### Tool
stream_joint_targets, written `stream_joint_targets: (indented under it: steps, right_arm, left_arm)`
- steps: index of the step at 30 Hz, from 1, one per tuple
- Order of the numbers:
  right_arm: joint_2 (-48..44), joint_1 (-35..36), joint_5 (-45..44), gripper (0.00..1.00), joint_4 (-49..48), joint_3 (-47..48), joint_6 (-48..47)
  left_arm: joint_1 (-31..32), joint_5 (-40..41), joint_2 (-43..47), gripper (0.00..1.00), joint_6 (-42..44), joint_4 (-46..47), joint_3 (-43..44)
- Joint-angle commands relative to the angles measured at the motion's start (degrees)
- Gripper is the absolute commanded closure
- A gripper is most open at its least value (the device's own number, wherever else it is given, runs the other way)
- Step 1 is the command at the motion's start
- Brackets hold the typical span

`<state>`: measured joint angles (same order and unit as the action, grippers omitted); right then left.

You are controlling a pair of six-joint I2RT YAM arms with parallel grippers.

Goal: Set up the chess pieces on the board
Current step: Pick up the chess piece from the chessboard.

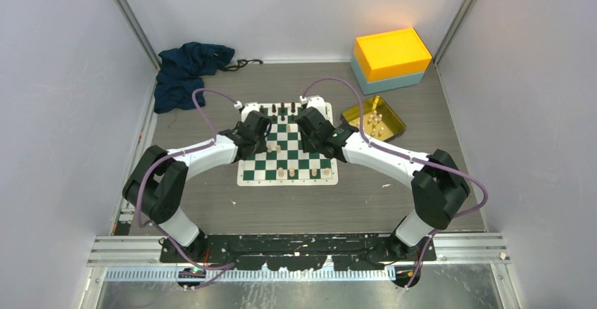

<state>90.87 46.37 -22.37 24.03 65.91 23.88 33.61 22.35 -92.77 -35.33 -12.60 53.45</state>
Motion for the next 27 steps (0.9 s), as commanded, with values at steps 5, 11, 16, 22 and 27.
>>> stream_joint_targets:
  steps: [5, 11, 16, 22, 27]
  right_arm:
    - [-0.8, -0.2, -0.1, 0.58, -2.0, 0.1, -0.4]
    - [-0.9, -0.2, 0.0, 0.58, -2.0, 0.1, -0.4]
    - [-1.0, -0.2, -0.1, 0.58, -2.0, 0.0, -0.3]
    - [-1.5, -0.2, -0.2, 0.58, -1.8, 0.0, -0.4]
    - [-2.3, -0.2, -0.4, 0.58, -1.4, 0.0, -0.4]
  left_arm:
    - [-0.7, 0.1, -0.2, 0.72, 0.5, 2.3, 1.8]
    - [-0.7, 0.0, 0.0, 0.77, 0.5, 2.3, 1.7]
    - [-0.6, -0.1, 0.2, 0.82, 0.4, 2.2, 1.5]
    - [-0.7, 0.5, 1.7, 0.94, 0.3, 1.6, 1.2]
    - [-0.7, 1.5, 4.9, 0.98, 0.5, 0.6, 0.3]
